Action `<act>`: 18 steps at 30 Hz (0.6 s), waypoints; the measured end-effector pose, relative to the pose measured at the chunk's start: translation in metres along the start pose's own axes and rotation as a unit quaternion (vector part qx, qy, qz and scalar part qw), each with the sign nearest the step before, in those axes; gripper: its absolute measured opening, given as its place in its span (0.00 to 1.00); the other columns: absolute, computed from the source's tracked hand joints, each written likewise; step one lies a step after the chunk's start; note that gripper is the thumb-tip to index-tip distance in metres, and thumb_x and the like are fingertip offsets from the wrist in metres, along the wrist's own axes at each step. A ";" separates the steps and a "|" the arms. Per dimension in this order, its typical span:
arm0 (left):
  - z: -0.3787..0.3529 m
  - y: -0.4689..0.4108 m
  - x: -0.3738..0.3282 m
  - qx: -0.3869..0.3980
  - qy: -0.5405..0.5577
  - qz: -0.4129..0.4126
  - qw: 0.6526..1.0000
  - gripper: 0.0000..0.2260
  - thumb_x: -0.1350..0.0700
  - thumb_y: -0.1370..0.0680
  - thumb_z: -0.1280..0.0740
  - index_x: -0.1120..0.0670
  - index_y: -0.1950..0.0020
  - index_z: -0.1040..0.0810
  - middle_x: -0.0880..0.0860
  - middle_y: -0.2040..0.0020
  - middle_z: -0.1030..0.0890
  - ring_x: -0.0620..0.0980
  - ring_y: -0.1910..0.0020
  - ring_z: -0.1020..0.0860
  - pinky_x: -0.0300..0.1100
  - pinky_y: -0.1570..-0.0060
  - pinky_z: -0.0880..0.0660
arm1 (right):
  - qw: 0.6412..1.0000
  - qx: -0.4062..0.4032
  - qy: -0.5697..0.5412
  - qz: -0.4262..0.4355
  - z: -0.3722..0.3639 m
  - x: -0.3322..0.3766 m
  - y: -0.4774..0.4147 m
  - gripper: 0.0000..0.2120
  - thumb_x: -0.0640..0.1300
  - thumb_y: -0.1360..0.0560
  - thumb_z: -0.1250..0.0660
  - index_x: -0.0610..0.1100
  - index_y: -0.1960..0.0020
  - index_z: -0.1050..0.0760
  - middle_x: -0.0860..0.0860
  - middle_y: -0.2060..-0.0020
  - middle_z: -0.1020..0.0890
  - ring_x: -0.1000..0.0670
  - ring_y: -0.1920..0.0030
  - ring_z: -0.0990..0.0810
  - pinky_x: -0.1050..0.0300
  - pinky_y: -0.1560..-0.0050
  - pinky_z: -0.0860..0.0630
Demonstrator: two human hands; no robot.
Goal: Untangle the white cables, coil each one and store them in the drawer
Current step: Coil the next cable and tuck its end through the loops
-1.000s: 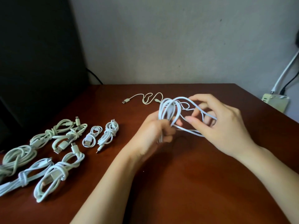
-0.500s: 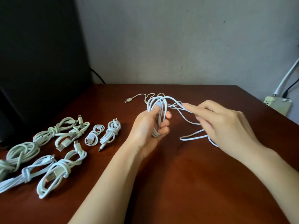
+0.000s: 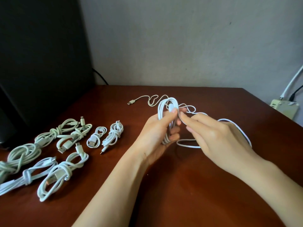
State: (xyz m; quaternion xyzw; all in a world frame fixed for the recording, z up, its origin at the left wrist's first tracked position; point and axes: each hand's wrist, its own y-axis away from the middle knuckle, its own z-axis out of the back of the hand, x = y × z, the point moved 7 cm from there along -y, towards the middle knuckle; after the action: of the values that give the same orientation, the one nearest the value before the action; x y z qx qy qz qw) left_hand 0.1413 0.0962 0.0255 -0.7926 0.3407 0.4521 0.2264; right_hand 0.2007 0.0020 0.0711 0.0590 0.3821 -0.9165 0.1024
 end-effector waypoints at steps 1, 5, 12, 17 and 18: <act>0.000 0.001 0.000 0.003 -0.010 -0.005 1.000 0.10 0.58 0.19 0.40 0.62 0.47 0.21 0.50 0.68 0.30 0.42 0.73 0.38 0.32 0.75 0.42 | 1.000 -0.007 -0.002 -0.001 0.000 0.000 0.000 0.17 0.41 0.24 0.41 0.39 0.39 0.22 0.48 0.60 0.19 0.44 0.76 0.27 0.53 0.80 0.28; -0.002 0.004 -0.003 0.003 -0.052 -0.037 0.998 0.06 0.62 0.22 0.36 0.59 0.49 0.20 0.49 0.67 0.34 0.43 0.70 0.41 0.33 0.73 0.44 | 0.999 -0.046 -0.020 -0.002 0.006 -0.004 0.002 0.16 0.43 0.23 0.42 0.41 0.42 0.20 0.48 0.61 0.19 0.43 0.72 0.23 0.53 0.77 0.25; 0.000 0.003 -0.007 -0.019 -0.051 -0.082 0.995 0.05 0.56 0.27 0.30 0.56 0.55 0.21 0.50 0.68 0.35 0.44 0.70 0.38 0.35 0.72 0.41 | 0.991 0.036 -0.074 -0.108 -0.005 -0.016 0.003 0.19 0.55 0.25 0.43 0.57 0.35 0.35 0.60 0.65 0.20 0.55 0.69 0.23 0.60 0.72 0.27; 0.008 0.001 -0.010 -0.032 -0.016 -0.090 0.995 0.04 0.59 0.23 0.34 0.55 0.58 0.25 0.49 0.67 0.31 0.43 0.70 0.34 0.34 0.72 0.39 | 0.962 0.109 -0.195 -0.159 -0.021 -0.029 0.010 0.12 0.61 0.25 0.43 0.60 0.44 0.33 0.68 0.57 0.26 0.66 0.54 0.28 0.68 0.61 0.34; 0.008 0.002 -0.012 -0.029 -0.007 -0.093 0.995 0.04 0.58 0.24 0.33 0.55 0.58 0.25 0.49 0.66 0.30 0.43 0.70 0.33 0.34 0.72 0.39 | 0.962 0.101 -0.200 -0.155 -0.022 -0.029 0.010 0.12 0.60 0.24 0.43 0.57 0.45 0.30 0.69 0.56 0.28 0.65 0.52 0.29 0.68 0.60 0.34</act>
State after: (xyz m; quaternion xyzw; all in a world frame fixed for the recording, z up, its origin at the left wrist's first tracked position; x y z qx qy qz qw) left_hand 0.1315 0.1043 0.0322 -0.8238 0.2504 0.4447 0.2467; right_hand 0.2318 0.0150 0.0549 -0.1756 0.2635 -0.9482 0.0270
